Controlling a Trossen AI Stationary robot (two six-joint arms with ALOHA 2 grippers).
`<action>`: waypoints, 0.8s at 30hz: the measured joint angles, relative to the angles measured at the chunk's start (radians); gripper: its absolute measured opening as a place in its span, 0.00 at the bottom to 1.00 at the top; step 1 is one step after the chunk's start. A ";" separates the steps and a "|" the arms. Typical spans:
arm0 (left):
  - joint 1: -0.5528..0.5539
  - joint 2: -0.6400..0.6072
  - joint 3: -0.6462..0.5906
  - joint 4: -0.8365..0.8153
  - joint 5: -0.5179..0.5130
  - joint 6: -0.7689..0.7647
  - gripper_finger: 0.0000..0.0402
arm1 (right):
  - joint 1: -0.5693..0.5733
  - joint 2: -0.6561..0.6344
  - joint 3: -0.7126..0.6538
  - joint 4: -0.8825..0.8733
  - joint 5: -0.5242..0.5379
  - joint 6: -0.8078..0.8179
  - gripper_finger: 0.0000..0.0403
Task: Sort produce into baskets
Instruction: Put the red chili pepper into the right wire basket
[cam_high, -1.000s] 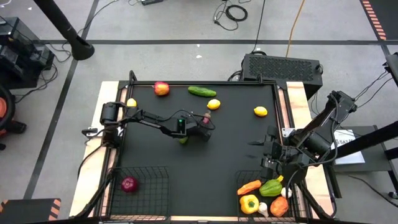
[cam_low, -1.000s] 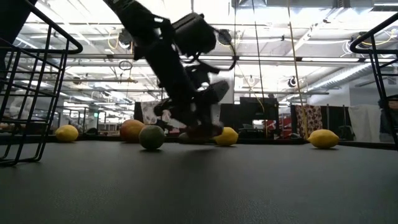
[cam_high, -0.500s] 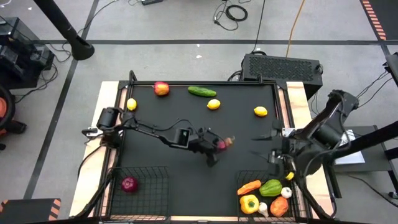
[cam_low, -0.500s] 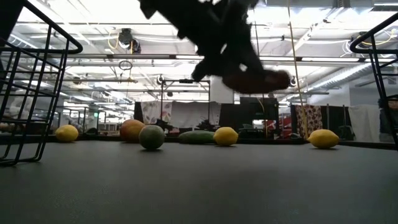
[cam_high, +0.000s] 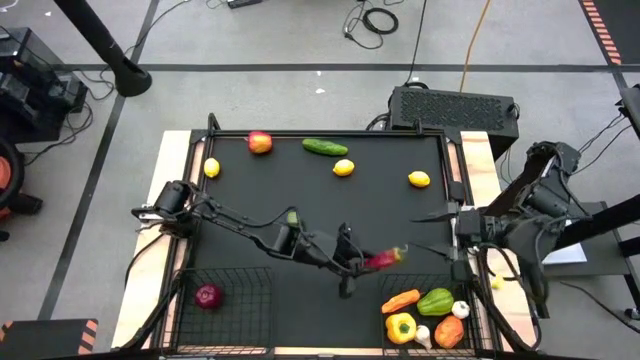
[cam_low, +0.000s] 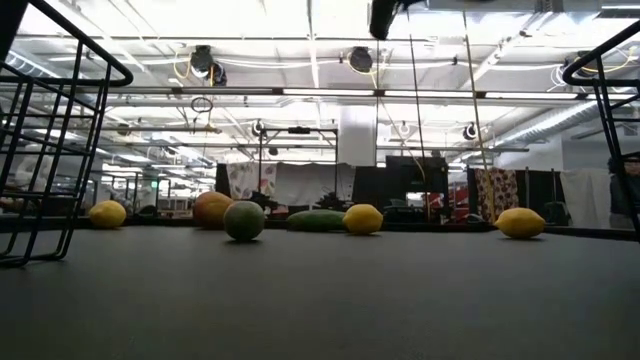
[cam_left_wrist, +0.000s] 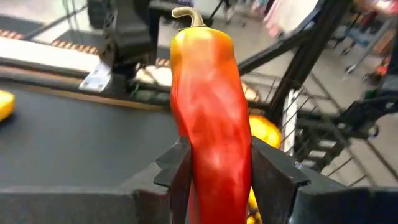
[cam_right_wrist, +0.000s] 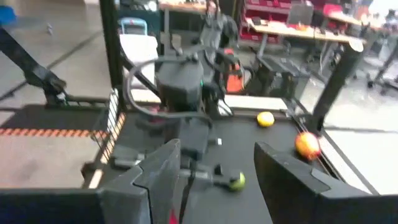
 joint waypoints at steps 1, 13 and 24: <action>-0.002 0.005 0.000 0.022 -0.001 0.000 0.35 | 0.000 0.000 0.000 0.028 0.000 -0.028 0.49; -0.033 0.202 0.124 0.221 0.011 0.018 0.35 | -0.001 0.001 0.000 0.168 0.004 -0.199 0.49; -0.045 0.357 0.319 0.184 0.062 0.024 0.43 | -0.001 0.001 0.000 0.149 0.004 -0.198 0.49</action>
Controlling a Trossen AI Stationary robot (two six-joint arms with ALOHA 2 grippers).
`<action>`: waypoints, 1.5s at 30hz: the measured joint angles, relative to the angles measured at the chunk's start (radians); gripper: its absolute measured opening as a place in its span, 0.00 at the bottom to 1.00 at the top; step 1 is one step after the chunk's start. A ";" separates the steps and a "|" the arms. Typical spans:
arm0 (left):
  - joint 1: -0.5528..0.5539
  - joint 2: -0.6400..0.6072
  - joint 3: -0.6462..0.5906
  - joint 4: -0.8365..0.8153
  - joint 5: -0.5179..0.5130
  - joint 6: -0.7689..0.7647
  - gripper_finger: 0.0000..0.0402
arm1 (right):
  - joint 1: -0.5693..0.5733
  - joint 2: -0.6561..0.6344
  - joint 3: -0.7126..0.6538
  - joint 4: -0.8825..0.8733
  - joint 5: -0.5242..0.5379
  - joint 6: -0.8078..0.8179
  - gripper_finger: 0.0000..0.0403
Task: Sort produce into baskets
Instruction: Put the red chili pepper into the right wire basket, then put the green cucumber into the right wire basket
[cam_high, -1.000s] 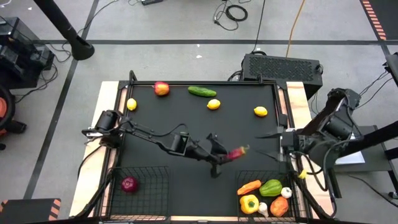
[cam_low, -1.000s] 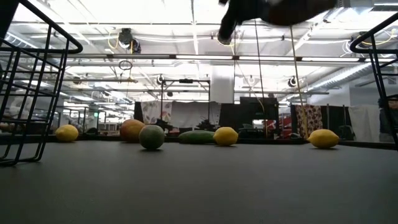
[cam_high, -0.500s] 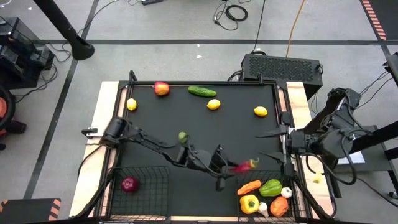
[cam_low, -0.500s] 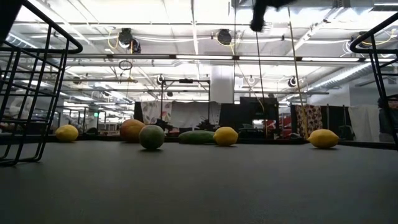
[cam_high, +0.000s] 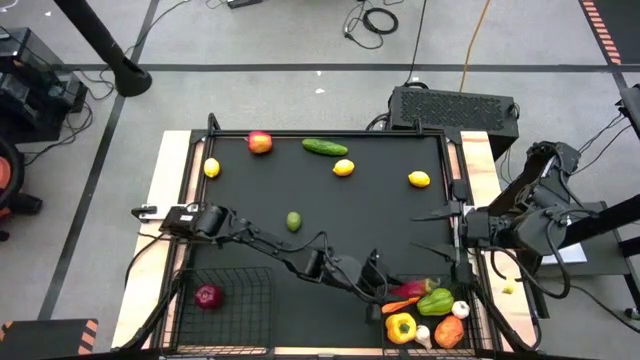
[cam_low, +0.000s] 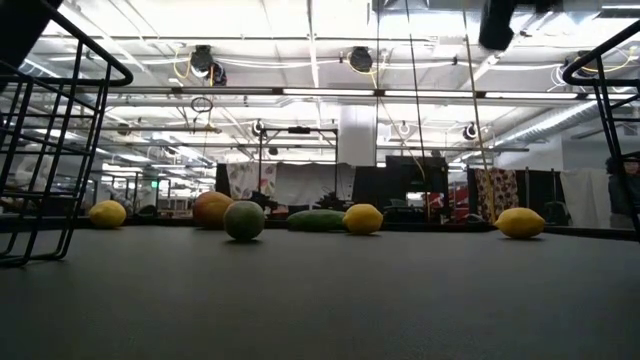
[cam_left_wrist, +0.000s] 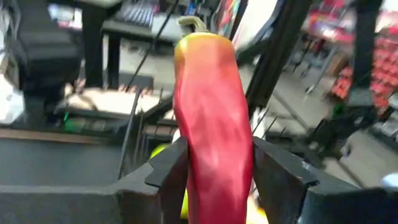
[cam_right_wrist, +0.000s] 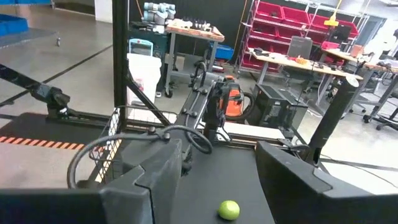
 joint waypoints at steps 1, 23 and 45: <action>0.001 0.002 -0.001 -0.020 0.001 -0.003 0.43 | 0.000 0.000 0.000 -0.005 0.000 0.001 0.49; 0.027 -0.164 -0.002 -0.410 -0.030 0.022 0.44 | -0.013 0.012 0.000 -0.151 0.039 0.178 0.49; 0.012 -0.322 -0.276 -1.017 -0.410 0.049 0.44 | -0.734 0.128 0.000 -0.205 -0.351 -0.051 0.49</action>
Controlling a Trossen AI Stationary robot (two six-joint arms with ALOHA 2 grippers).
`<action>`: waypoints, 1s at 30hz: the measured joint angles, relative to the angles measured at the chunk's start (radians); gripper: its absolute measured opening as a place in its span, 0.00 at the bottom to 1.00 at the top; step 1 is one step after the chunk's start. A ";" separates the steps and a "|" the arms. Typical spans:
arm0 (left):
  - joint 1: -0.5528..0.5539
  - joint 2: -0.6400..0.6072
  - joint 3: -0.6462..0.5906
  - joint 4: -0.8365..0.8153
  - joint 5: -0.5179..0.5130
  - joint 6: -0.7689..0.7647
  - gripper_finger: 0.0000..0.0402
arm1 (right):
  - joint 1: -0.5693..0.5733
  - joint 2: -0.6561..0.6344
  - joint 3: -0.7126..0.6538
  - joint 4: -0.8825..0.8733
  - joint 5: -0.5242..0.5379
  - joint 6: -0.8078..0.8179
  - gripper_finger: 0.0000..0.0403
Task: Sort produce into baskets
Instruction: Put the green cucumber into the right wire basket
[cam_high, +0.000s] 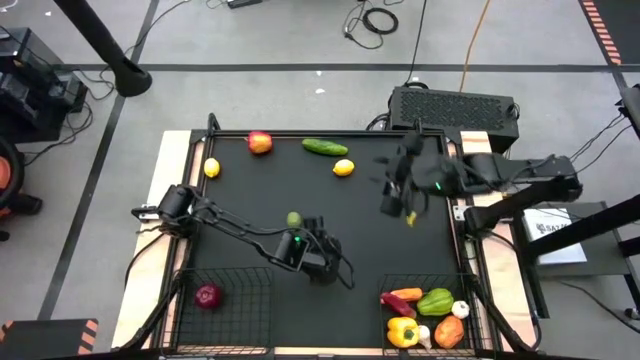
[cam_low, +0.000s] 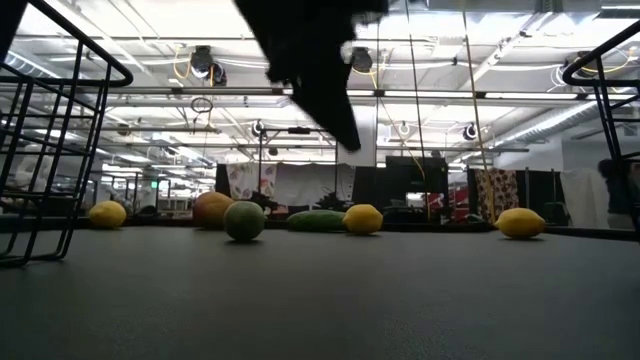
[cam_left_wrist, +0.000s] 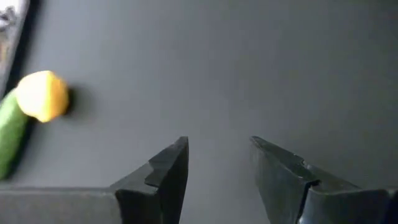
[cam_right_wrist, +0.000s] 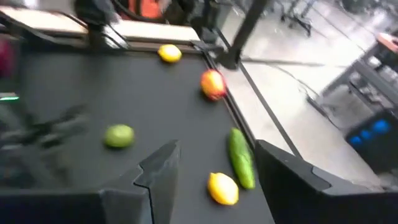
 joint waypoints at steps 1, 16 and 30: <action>0.005 0.000 -0.024 0.028 0.007 0.012 0.44 | -0.040 0.000 0.000 -0.002 -0.031 -0.017 0.49; -0.058 -0.290 -0.144 0.093 -0.304 0.109 0.44 | -0.474 0.316 0.004 0.136 -0.422 -0.156 0.49; -0.032 -0.656 -0.628 0.450 -0.340 0.153 0.44 | -0.562 0.825 0.449 0.021 -0.379 -0.219 0.49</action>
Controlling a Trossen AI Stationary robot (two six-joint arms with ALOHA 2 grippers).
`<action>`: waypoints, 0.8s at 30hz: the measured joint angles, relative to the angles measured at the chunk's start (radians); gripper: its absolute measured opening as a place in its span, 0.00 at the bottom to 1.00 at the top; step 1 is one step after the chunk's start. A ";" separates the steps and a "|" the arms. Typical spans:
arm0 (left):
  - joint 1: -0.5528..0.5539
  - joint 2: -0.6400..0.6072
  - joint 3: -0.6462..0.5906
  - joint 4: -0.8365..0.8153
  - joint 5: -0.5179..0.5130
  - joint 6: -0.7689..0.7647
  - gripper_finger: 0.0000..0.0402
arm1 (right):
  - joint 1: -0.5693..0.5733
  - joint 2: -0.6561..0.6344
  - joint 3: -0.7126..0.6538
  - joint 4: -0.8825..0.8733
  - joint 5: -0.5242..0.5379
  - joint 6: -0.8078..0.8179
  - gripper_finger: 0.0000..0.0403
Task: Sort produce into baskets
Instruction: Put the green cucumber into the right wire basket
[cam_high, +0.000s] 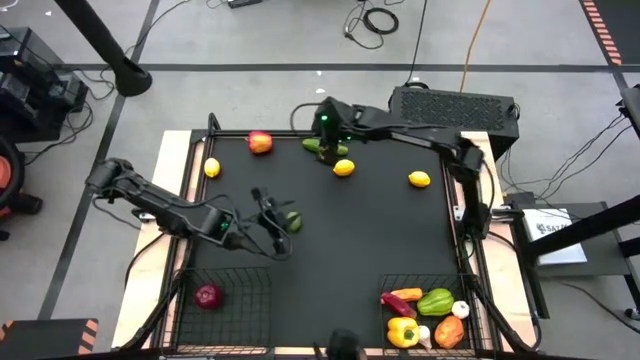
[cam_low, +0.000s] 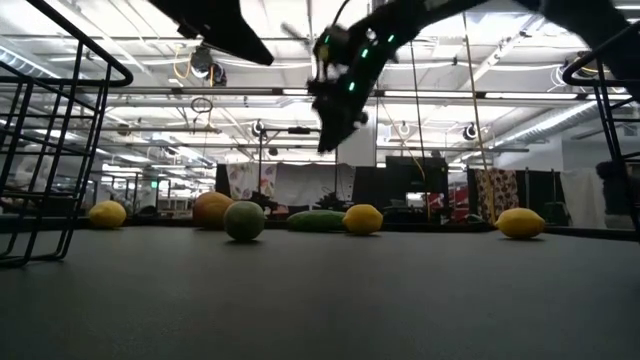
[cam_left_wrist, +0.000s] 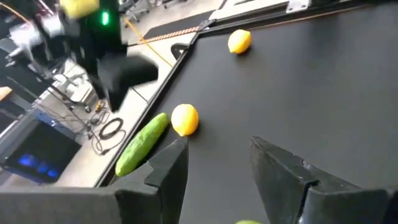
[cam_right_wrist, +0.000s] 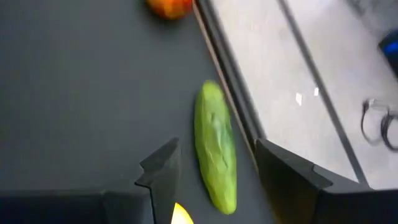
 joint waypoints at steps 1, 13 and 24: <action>0.001 -0.008 -0.007 -0.001 0.005 0.000 0.44 | -0.003 0.031 0.019 -0.007 0.000 0.000 0.49; 0.002 -0.028 -0.034 -0.004 0.009 0.000 0.44 | -0.043 0.227 0.156 -0.079 0.049 0.012 0.71; 0.002 -0.028 -0.034 -0.002 0.027 -0.011 0.44 | -0.077 0.248 0.156 -0.116 -0.002 0.086 0.73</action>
